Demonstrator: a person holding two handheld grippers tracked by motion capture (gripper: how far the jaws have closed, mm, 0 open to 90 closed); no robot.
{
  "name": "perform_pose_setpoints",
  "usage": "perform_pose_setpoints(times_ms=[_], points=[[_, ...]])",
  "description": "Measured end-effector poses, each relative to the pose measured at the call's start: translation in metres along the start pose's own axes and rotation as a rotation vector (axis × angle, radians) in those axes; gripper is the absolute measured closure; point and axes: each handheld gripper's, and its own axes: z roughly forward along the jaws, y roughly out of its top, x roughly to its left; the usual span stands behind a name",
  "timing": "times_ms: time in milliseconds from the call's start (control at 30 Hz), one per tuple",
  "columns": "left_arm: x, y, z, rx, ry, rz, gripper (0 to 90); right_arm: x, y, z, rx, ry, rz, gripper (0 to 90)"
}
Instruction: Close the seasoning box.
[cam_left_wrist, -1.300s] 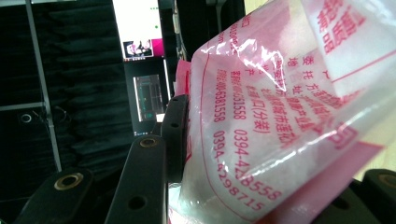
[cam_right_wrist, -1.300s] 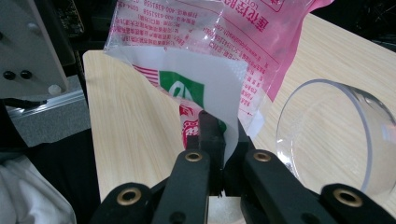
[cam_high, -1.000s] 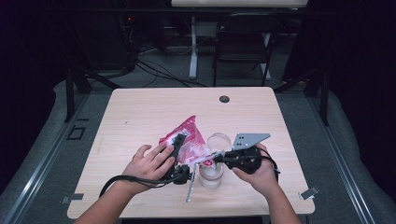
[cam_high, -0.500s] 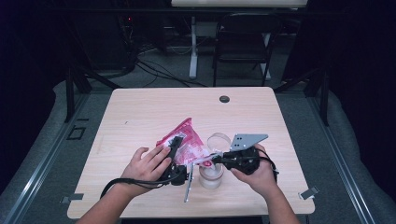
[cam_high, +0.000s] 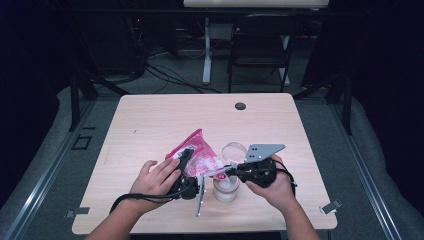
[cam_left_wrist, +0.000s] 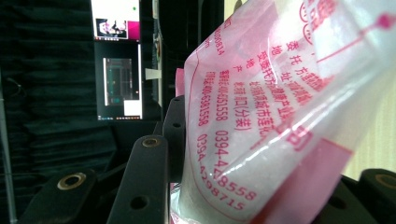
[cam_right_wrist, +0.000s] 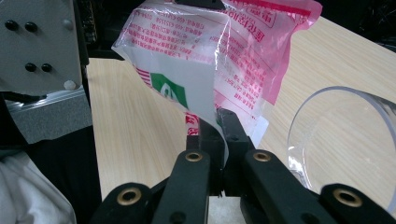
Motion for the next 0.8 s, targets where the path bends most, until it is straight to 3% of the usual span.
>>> perform_pose_setpoints(times_ms=[333,800], points=[[-0.006,-0.003,0.001,0.012,-0.034,-0.049,69.0,0.001,0.000,0.004,0.004,-0.001,-0.001,90.0],[-0.019,-0.013,0.003,0.028,-0.096,-0.224,68.8,0.006,0.001,0.011,0.013,0.004,-0.014,90.0]])
